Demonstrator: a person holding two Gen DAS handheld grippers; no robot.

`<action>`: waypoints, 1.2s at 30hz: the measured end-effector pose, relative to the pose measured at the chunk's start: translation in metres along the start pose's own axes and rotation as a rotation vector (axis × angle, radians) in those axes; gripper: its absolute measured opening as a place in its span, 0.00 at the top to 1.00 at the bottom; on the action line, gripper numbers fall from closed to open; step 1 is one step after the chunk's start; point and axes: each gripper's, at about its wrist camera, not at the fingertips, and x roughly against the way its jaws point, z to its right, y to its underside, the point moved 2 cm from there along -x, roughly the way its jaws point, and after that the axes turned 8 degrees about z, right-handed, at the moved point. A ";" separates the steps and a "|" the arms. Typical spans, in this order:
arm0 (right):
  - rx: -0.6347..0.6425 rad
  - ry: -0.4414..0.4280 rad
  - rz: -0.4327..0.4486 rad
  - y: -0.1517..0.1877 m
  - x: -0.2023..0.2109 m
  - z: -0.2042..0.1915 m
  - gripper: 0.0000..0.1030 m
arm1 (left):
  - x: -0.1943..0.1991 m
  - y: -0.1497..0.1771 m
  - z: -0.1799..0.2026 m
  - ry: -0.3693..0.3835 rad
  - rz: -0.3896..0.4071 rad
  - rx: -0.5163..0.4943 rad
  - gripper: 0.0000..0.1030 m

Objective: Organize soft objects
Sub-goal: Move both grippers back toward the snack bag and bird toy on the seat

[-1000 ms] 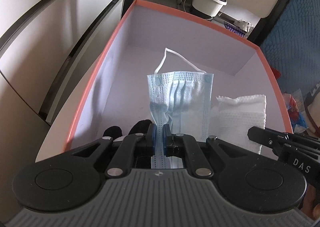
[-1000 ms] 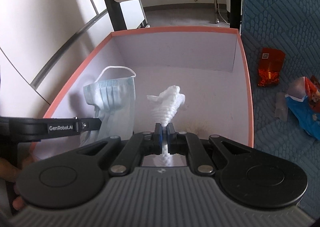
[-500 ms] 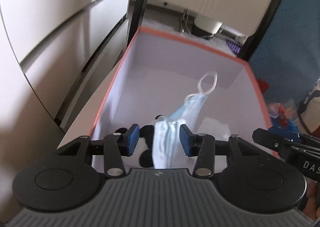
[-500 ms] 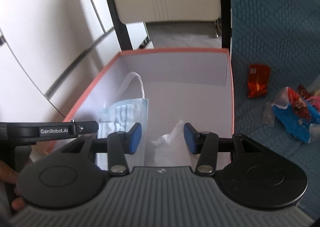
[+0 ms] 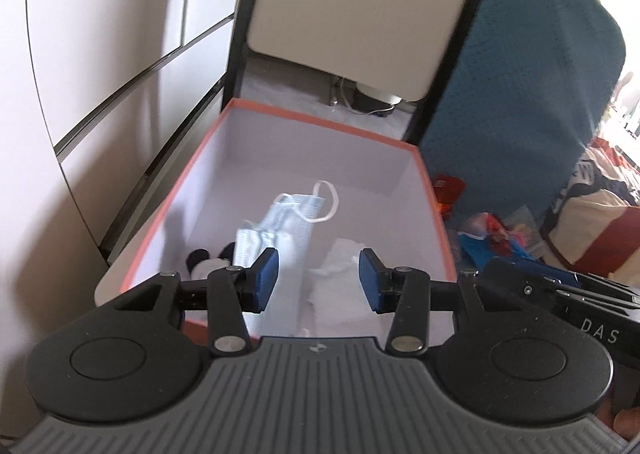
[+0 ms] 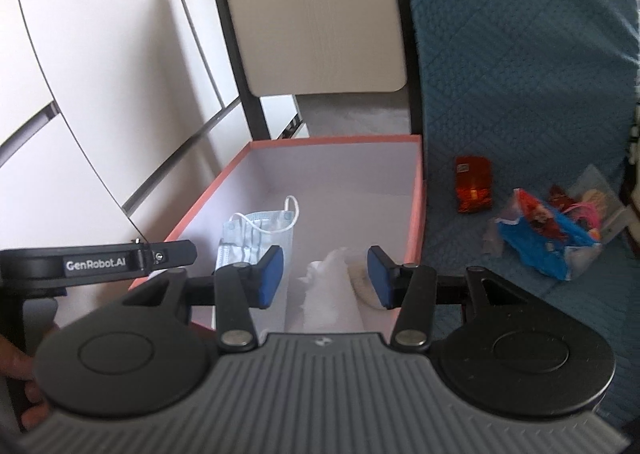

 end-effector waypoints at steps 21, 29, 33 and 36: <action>-0.030 0.121 0.090 0.029 0.085 0.055 0.52 | 0.041 0.046 0.087 0.123 0.023 -0.125 0.51; -0.053 0.170 0.111 0.047 0.108 0.083 0.52 | 0.036 0.072 0.120 0.171 0.008 -0.145 0.51; -0.067 0.193 0.100 0.057 0.118 0.099 0.52 | 0.035 0.082 0.136 0.180 0.005 -0.168 0.51; -0.069 0.210 0.089 0.064 0.125 0.109 0.52 | 0.034 0.089 0.147 0.178 0.004 -0.175 0.51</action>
